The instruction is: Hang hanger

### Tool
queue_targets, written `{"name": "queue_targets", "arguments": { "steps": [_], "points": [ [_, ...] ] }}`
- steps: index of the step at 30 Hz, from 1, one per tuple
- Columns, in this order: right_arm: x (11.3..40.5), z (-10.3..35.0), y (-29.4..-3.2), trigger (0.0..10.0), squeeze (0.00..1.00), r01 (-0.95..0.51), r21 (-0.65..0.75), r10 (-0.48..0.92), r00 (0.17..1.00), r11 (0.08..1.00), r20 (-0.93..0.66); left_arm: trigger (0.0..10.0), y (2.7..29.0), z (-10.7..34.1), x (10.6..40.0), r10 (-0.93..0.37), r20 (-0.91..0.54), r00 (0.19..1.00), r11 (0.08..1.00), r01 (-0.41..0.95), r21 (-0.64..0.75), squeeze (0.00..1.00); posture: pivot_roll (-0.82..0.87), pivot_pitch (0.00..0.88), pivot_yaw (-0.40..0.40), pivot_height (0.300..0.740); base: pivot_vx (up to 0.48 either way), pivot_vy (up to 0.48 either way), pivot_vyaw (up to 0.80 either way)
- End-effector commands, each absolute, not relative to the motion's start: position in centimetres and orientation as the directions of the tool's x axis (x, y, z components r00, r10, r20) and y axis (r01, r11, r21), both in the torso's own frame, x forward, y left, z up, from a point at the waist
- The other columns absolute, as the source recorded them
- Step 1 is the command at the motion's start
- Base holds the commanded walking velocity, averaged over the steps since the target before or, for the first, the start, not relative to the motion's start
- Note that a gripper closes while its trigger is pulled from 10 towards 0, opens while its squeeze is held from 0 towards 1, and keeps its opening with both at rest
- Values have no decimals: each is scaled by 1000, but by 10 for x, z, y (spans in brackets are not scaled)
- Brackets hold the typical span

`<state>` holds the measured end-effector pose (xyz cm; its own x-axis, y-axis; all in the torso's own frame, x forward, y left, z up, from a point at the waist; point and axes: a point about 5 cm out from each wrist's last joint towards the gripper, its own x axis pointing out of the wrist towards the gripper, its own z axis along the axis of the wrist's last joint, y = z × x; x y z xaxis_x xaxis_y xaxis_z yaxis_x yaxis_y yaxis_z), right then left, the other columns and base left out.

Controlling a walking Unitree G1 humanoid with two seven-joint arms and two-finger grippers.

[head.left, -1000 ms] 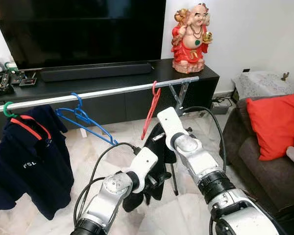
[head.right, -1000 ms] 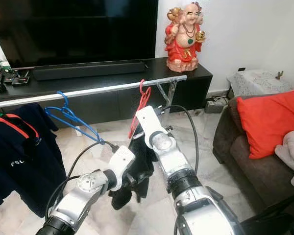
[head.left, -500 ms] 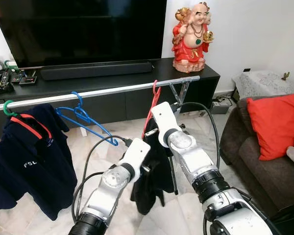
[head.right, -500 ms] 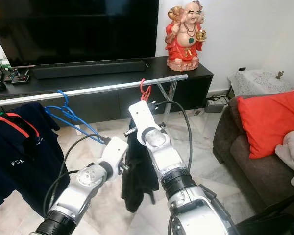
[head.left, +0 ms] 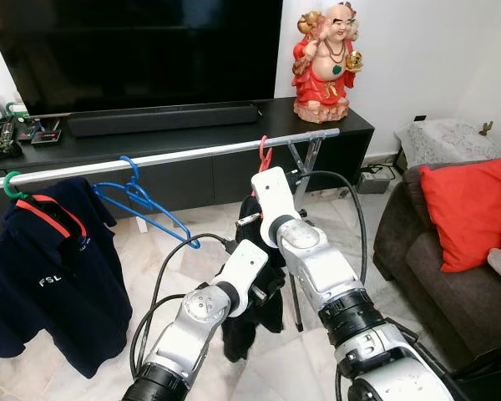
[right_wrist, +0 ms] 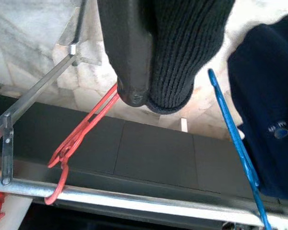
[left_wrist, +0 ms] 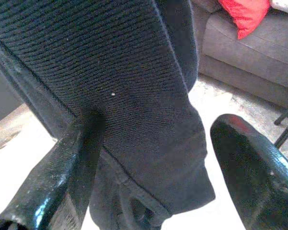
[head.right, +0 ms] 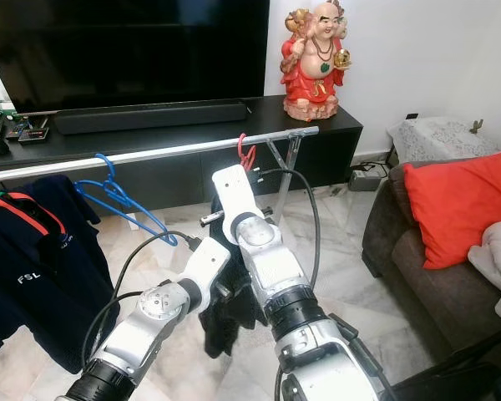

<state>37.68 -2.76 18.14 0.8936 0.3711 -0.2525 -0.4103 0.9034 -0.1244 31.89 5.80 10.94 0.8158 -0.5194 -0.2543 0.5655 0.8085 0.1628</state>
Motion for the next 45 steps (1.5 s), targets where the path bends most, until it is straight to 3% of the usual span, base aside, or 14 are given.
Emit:
{"name": "queue_targets", "arguments": {
  "steps": [1,5,16,27,45],
  "points": [
    [377,205,-21,10000,0,-409,-71,393,904,910,-168,10000,57,115,320,-505,-243,828,821,548,162,0,80,30,-15,740,0,0,0],
    [370,210,-12,10000,0,-435,24,432,887,900,-161,10000,60,115,322,-476,-232,848,846,514,145,0,80,30,-16,740,0,0,0],
    [365,214,-5,10000,0,-431,89,440,885,898,-153,10000,76,120,332,-296,-193,936,928,329,172,0,78,27,-19,740,0,0,0],
    [369,210,-26,10000,0,-369,60,373,913,928,-163,10000,92,110,330,-241,-229,943,927,294,235,0,79,25,-14,740,0,0,0],
    [372,198,-59,10000,0,-320,-40,307,932,946,-193,10000,90,106,323,-369,-259,892,865,432,255,0,78,31,-5,740,0,0,0]
  ]
}}
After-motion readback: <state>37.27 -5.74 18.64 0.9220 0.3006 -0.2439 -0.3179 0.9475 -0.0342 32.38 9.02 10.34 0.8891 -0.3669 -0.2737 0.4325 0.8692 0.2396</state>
